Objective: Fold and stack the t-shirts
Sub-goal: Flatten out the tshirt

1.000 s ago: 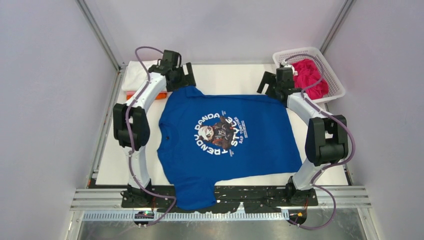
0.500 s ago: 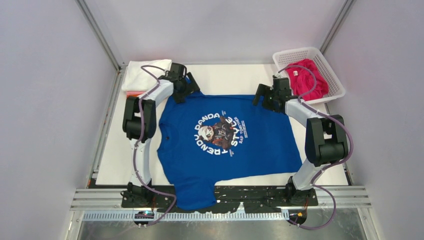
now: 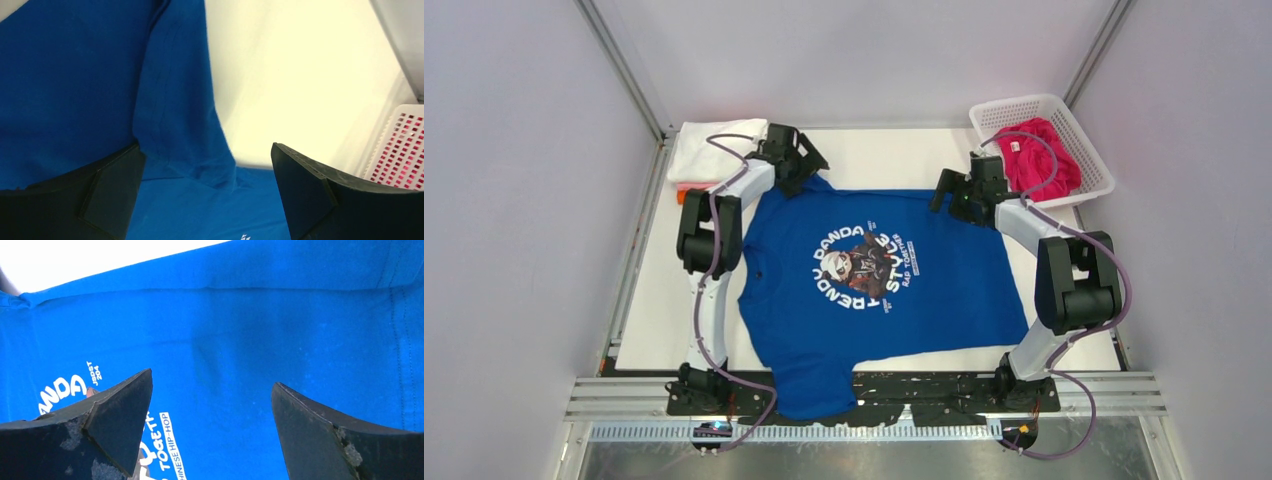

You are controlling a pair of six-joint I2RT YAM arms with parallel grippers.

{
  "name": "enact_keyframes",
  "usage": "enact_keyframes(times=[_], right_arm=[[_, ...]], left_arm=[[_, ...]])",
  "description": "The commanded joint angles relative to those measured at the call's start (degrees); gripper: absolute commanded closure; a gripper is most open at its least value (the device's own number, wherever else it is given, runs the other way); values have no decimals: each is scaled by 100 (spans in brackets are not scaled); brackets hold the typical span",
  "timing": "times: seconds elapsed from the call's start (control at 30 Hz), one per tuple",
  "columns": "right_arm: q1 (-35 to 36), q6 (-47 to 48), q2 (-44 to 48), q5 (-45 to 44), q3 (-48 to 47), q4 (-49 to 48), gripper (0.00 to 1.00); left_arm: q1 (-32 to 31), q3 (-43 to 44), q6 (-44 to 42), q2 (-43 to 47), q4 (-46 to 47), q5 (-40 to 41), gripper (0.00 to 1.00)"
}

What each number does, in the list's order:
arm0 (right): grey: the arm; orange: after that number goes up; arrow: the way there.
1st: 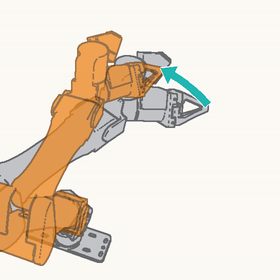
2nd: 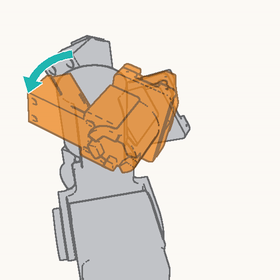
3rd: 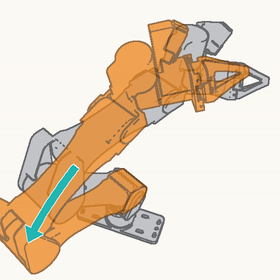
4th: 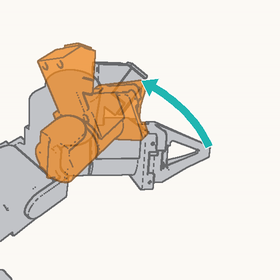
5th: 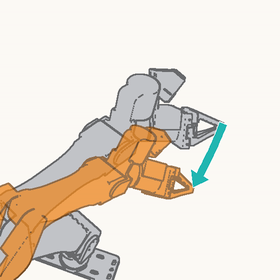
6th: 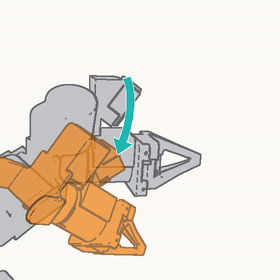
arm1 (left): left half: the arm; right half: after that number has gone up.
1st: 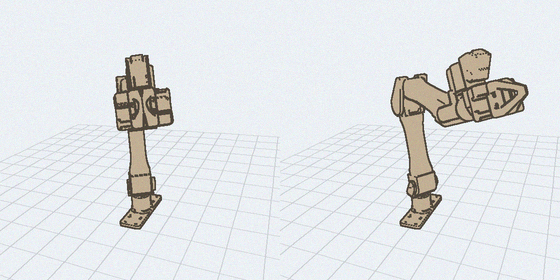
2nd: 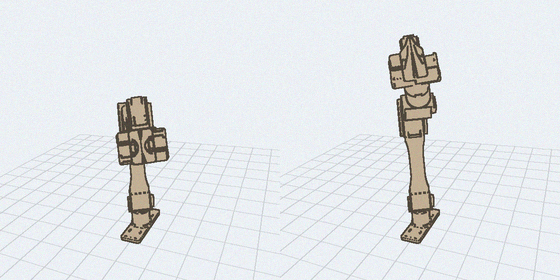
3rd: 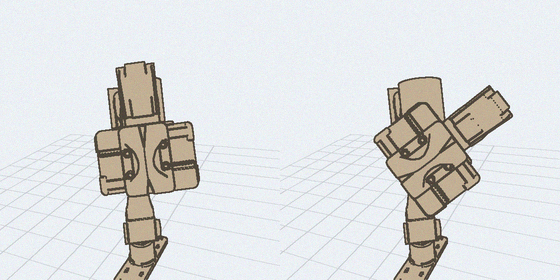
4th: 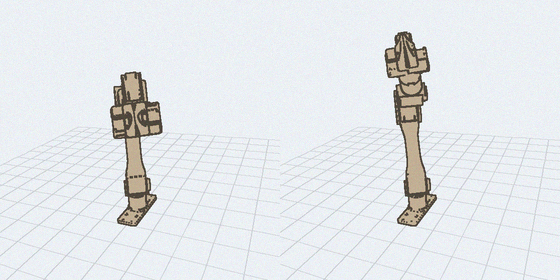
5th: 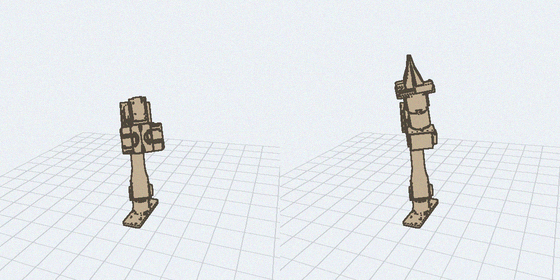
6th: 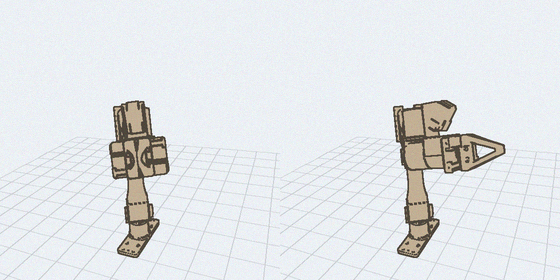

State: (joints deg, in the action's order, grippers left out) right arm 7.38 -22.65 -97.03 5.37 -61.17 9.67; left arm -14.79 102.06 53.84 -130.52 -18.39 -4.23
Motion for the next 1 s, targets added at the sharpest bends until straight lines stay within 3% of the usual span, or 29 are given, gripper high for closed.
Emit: enact_keyframes(times=[0.0, 0.2, 0.43, 0.73, 0.97], right_arm=[[-26, 67, 288, -89, -89, -21, 4], [-26, 32, 133, 87, -141, -41, 4], [-35, 106, 44, -128, -271, 4, 4], [-104, 180, -98, -295, -298, 84, 4], [-161, 244, 16, -344, -305, 114, 5]], left_arm=[[-51, 339, 397, -326, 498, -344, 0], [-149, 338, 1083, -547, 1695, -739, 0], [-390, 1331, 1557, -1226, 2283, -497, 0], [-789, 4066, 1480, -2636, 2270, 192, 0], [-746, 3638, 621, -1997, 1720, 131, 0]])
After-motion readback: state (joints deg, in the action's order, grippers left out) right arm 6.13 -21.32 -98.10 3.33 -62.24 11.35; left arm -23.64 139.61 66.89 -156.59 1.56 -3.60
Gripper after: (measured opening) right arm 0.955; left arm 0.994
